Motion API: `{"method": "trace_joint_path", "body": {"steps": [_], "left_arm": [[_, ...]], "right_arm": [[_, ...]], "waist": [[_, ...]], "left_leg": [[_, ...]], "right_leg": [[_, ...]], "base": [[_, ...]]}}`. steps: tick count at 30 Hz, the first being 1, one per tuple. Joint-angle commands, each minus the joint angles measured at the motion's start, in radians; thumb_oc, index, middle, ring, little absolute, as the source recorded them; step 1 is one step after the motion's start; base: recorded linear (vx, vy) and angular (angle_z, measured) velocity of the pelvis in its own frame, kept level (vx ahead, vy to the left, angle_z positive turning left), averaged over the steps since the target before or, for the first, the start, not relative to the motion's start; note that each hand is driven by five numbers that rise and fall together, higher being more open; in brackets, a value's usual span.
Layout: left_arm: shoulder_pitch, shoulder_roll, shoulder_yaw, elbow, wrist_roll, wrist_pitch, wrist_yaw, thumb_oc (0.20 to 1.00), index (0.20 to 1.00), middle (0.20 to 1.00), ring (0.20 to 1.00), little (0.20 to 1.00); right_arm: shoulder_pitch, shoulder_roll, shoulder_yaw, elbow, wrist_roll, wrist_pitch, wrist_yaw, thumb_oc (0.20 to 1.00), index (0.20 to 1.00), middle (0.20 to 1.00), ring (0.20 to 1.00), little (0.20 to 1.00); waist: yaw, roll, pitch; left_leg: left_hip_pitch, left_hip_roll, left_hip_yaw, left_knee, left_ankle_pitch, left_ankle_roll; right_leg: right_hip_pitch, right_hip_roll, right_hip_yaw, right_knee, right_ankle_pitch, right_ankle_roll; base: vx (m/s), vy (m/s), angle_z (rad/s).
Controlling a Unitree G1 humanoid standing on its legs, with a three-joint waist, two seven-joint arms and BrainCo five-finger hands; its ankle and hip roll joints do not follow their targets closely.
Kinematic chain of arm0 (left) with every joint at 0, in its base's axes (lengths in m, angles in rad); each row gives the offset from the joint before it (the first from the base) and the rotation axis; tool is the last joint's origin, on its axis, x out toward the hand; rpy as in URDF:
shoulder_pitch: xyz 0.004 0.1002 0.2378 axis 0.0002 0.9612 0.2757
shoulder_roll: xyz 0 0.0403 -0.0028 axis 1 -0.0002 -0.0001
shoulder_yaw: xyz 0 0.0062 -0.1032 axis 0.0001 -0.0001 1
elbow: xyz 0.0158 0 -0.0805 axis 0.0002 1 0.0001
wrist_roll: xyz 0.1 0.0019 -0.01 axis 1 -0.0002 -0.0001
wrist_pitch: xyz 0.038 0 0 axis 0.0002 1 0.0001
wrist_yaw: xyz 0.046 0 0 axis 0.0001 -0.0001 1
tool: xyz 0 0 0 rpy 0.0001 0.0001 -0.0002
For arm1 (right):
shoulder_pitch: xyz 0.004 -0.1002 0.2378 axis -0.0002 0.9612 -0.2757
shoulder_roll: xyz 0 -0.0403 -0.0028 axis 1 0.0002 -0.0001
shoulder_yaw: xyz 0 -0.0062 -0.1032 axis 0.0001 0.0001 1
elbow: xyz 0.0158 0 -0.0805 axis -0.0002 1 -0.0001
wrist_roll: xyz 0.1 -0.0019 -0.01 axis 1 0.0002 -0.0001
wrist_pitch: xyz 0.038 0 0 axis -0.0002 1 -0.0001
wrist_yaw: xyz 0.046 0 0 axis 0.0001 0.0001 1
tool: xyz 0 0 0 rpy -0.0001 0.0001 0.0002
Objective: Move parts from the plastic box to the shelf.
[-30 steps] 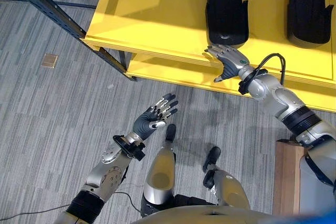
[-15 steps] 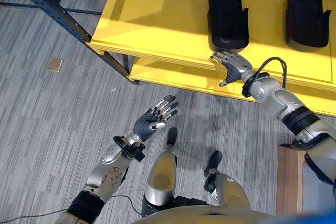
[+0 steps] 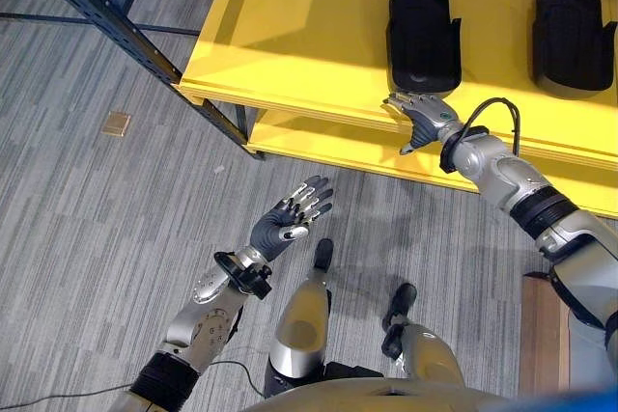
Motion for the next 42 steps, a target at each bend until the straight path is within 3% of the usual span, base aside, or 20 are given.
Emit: {"method": "trace_joint_path", "body": {"steps": [1,16,19,22,24,25,36,39,42], "left_arm": [[0.023,0.007,-0.028,-0.036,0.005,-0.031,-0.029,1.000,1.000,1.000,1.000,1.000],[0.012,0.006,-0.036,-0.041,0.008,-0.029,-0.013,1.000,1.000,1.000,1.000,1.000],[0.007,0.007,-0.037,-0.043,0.013,-0.025,-0.011,1.000,1.000,1.000,1.000,1.000],[0.008,0.006,-0.041,-0.046,0.003,-0.025,-0.015,1.000,1.000,1.000,1.000,1.000],[0.006,0.005,-0.047,-0.048,0.006,-0.020,-0.017,1.000,1.000,1.000,1.000,1.000],[0.009,0.005,-0.047,-0.042,0.001,-0.023,-0.026,1.000,1.000,1.000,1.000,1.000],[0.021,-0.007,-0.051,-0.027,-0.012,-0.041,-0.045,1.000,1.000,1.000,1.000,1.000],[0.037,-0.015,-0.045,-0.022,-0.012,-0.060,-0.053,1.000,1.000,1.000,1.000,1.000],[0.061,-0.017,-0.023,-0.019,-0.025,-0.090,-0.049,1.000,1.000,1.000,1.000,1.000]], "right_arm": [[-0.106,0.015,0.045,0.028,-0.024,-0.001,-0.027,1.000,1.000,1.000,1.000,1.000],[-0.153,0.039,0.052,0.092,-0.033,0.019,-0.033,1.000,1.000,1.000,1.000,1.000],[-0.183,0.050,0.059,0.117,-0.028,0.049,-0.039,1.000,1.000,1.000,1.000,1.000],[-0.195,0.044,0.062,0.140,-0.020,0.047,-0.053,1.000,1.000,1.000,1.000,1.000],[-0.201,0.048,0.052,0.149,-0.008,0.009,-0.065,1.000,1.000,1.000,1.000,1.000],[-0.191,0.043,0.051,0.128,-0.026,-0.030,-0.054,1.000,1.000,1.000,1.000,1.000],[-0.141,0.065,0.077,-0.031,0.037,-0.145,-0.020,1.000,1.000,1.000,1.000,1.000],[-0.078,0.056,0.065,-0.143,0.080,-0.146,-0.006,1.000,1.000,1.000,1.000,1.000],[0.102,0.008,0.012,-0.365,0.124,-0.109,0.003,1.000,1.000,1.000,1.000,1.000]], "waist": [[0.027,-0.048,-0.026],[0.038,-0.038,-0.027],[0.041,-0.036,-0.024],[0.041,-0.029,-0.024],[0.038,-0.028,-0.023],[0.033,-0.027,-0.026],[0.013,-0.012,-0.038],[-0.002,-0.011,-0.039],[-0.048,-0.024,-0.044]], "left_leg": [[-0.020,0.017,0.001,0.049,-0.023,-0.013],[-0.018,0.016,-0.003,0.050,-0.021,-0.014],[-0.021,0.015,-0.005,0.050,-0.019,-0.016],[-0.018,0.016,-0.004,0.046,-0.016,-0.016],[-0.018,0.015,-0.002,0.047,-0.018,-0.015],[-0.015,0.015,0.001,0.047,-0.019,-0.015],[-0.005,0.018,0.010,0.045,-0.018,-0.012],[0.000,0.019,0.015,0.043,-0.020,-0.009],[0.009,0.027,0.035,0.044,-0.027,-0.004]], "right_leg": [[-0.036,-0.029,-0.006,0.091,-0.004,0.000],[-0.038,-0.030,-0.015,0.101,-0.007,-0.005],[-0.042,-0.028,-0.015,0.101,-0.006,-0.006],[-0.042,-0.029,-0.016,0.103,-0.007,-0.008],[-0.046,-0.030,-0.013,0.104,-0.007,-0.009],[-0.046,-0.032,-0.012,0.104,-0.007,-0.008],[-0.049,-0.039,0.004,0.108,-0.008,-0.006],[-0.050,-0.040,0.012,0.108,-0.008,-0.006],[-0.055,-0.040,0.037,0.107,-0.008,-0.001]], "base": [[0.00,0.000,0.00],[0.00,0.004,0.04],[0.00,0.000,0.00],[0.00,0.000,0.00],[0.00,0.000,0.00],[0.00,0.013,-0.03],[0.00,0.009,-0.02],[0.00,0.039,-0.03],[-0.01,0.044,-0.05]]}}
